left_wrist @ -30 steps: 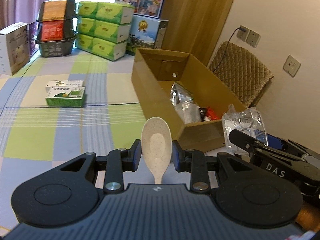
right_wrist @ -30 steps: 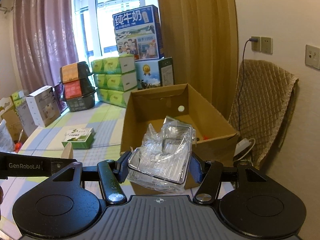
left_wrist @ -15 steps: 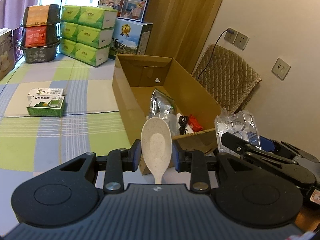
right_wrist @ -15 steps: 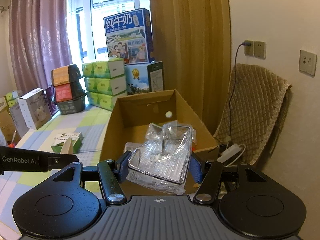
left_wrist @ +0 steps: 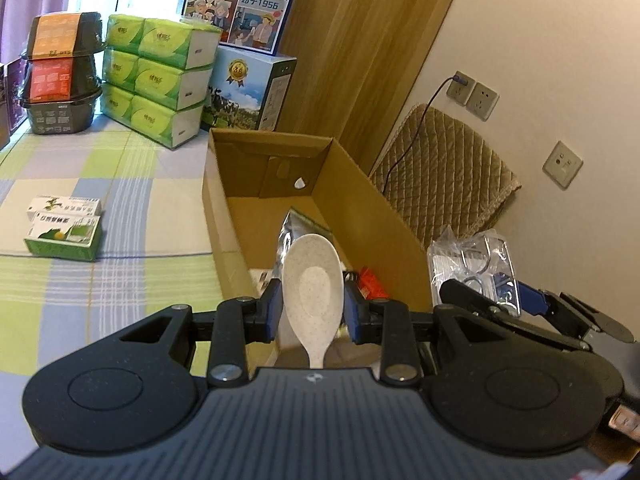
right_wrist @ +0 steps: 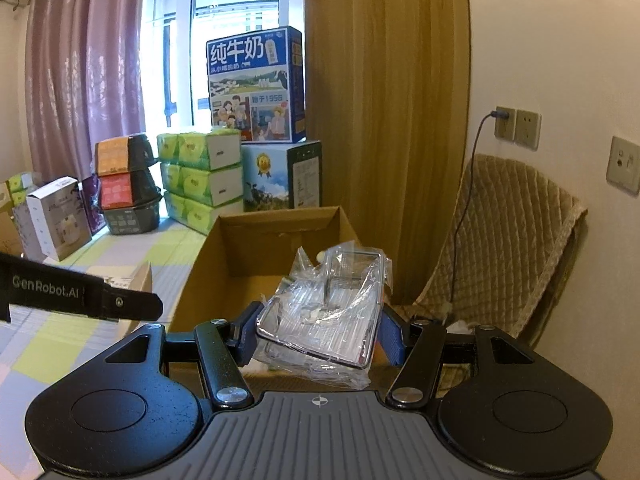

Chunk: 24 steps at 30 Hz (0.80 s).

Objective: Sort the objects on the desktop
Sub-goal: 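Carry spoon with left tool while right tool carries rack bag over cardboard box, then open left tool to drop spoon into box while right tool releases rack bag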

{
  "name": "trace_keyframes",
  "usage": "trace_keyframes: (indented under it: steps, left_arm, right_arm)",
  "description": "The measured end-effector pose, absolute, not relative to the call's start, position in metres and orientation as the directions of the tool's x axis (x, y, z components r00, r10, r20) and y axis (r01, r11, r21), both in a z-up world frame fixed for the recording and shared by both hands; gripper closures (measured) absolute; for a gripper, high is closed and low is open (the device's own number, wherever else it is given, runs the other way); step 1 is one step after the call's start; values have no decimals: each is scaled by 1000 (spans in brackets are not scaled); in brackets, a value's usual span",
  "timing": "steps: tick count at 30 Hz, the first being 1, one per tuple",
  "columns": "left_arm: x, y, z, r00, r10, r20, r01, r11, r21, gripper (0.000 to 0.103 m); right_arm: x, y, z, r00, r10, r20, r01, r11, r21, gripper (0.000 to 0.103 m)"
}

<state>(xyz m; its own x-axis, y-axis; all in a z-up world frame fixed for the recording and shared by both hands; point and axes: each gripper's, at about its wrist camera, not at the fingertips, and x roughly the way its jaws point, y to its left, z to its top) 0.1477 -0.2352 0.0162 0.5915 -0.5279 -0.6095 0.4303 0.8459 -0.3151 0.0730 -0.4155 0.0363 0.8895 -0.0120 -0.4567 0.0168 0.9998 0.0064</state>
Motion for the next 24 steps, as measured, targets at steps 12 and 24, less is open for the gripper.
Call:
trace_keyframes:
  steps: [12,24]
  left_arm:
    - [200,-270,25,592,-519,-617,414,852,-320,76]
    - [228,-288,21,583,-526,-619,421,847,-324,76]
  right_arm:
    - [123,-432,41,887,16,-462,-18,1000,0,46]
    - [160,-441,36,874,30,-486,-35,999,0,46]
